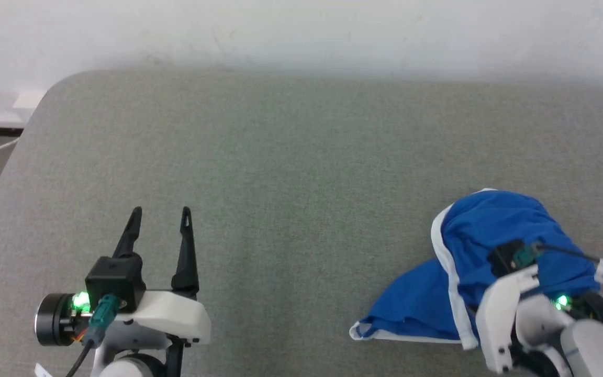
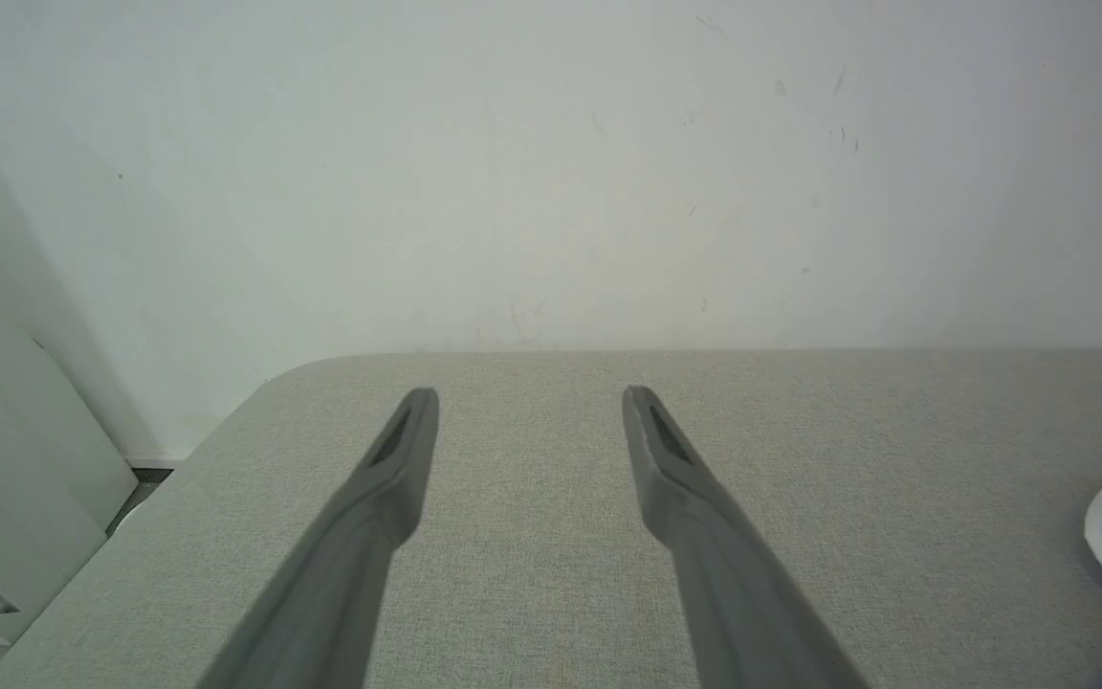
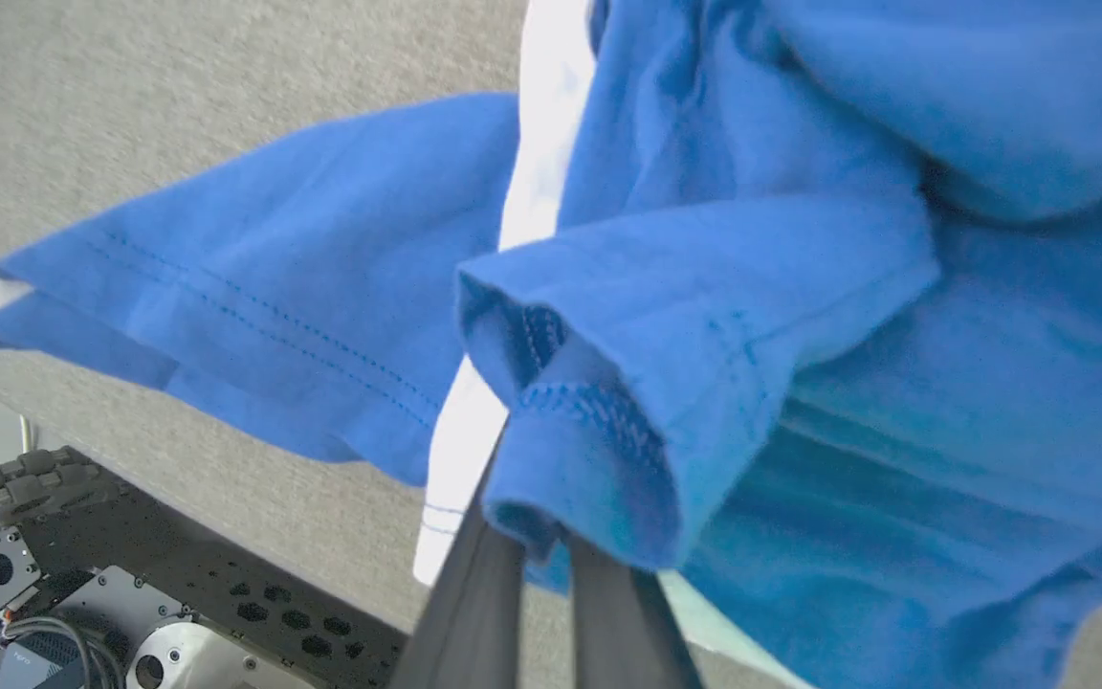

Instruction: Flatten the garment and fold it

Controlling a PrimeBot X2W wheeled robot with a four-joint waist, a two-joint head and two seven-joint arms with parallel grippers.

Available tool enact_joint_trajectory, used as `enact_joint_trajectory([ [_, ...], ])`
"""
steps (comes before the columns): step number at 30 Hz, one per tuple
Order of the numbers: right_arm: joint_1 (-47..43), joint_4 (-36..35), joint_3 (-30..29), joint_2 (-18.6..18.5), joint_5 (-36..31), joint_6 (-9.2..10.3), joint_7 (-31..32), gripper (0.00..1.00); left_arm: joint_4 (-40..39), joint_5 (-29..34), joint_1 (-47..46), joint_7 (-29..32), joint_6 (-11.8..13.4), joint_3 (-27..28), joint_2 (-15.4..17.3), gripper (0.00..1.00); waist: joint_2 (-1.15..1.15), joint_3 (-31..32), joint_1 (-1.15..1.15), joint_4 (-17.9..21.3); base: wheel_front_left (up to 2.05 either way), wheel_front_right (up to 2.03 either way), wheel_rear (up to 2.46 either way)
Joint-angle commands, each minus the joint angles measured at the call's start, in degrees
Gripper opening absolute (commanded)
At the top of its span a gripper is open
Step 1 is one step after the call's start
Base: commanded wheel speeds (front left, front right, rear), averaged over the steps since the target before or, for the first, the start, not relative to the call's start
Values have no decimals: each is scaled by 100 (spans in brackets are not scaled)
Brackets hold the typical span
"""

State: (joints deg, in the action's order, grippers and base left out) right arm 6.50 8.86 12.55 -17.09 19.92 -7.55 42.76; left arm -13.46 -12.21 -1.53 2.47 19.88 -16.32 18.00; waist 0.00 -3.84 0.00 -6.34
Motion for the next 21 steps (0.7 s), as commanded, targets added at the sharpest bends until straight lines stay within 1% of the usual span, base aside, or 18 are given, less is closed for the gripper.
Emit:
enact_joint_trajectory([
  [1, 231, 14, 42, 10, 52, 6, -49, 0, 4, -31, -82, -37, 2, -12, -27, 100, 0, -76, 0, -66, 0, 0, 0],
  [7, 1239, 58, 352, -91, 330, 6, -282, 0, 25, -40, -177, -144, 27, -19, -80, 100, 0, -292, 0, -115, 0, 0, 0],
  [11, 2075, 265, 618, -161, 619, 6, -352, 0, 61, -52, -255, -229, 24, -56, -139, 100, 0, -467, 0, -168, 0, 0, 0],
  [17, 3286, 979, 831, -246, 893, 6, -765, 0, 115, -60, -443, -355, -32, -182, -254, 100, 0, -804, 0, -347, 0, 0, 0],
  [19, 3575, 1281, 838, -256, 880, 6, -1063, 0, 147, -67, -500, -402, -46, -210, -290, 100, 0, -910, 0, -405, 0, 0, 0],
  [21, 3749, 1639, 899, -233, 908, 6, -1231, 0, 187, -77, -549, -454, -53, -219, -315, 100, 0, -1008, 0, -451, 0, 0, 0],
])
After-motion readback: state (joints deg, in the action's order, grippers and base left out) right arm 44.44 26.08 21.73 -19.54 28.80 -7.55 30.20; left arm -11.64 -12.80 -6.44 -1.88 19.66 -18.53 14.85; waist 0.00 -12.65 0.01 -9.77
